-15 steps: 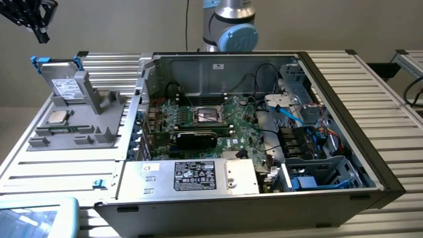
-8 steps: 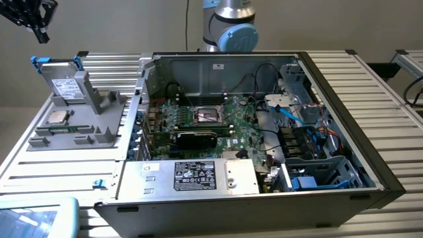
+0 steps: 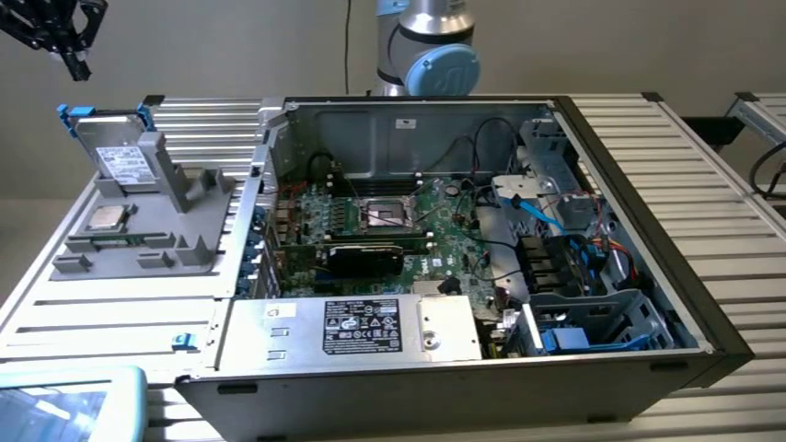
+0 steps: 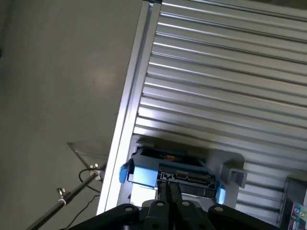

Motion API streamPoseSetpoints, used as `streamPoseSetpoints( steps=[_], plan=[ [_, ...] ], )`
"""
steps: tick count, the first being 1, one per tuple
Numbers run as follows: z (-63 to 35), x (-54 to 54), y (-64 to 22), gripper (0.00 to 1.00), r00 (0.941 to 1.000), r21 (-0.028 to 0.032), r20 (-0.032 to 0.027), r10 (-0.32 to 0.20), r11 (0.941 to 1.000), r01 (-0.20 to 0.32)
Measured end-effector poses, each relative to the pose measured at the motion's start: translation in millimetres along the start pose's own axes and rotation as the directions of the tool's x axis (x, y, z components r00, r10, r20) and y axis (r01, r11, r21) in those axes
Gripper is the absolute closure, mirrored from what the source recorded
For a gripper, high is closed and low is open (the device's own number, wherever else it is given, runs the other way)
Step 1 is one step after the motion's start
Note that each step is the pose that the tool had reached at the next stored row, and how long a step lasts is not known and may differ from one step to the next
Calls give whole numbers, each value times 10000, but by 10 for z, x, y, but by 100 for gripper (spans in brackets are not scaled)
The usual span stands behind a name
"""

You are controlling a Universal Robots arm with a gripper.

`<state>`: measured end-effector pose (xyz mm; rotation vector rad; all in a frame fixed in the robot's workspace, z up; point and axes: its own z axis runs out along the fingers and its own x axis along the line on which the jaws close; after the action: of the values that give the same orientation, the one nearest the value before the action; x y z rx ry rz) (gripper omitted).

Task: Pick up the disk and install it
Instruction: 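Pick up the disk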

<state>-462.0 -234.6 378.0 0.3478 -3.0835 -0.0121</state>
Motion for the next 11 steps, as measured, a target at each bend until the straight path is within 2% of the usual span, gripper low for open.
streamPoseSetpoints(
  steps=[5,8,11],
  plan=[
    [4,0,0,89,9959,30,-11,-904,9959,904],
    [7,0,0,89,9894,48,-20,-1450,9894,1450],
    [10,-1,0,89,9799,62,-30,-1993,9799,1993]
  ],
)
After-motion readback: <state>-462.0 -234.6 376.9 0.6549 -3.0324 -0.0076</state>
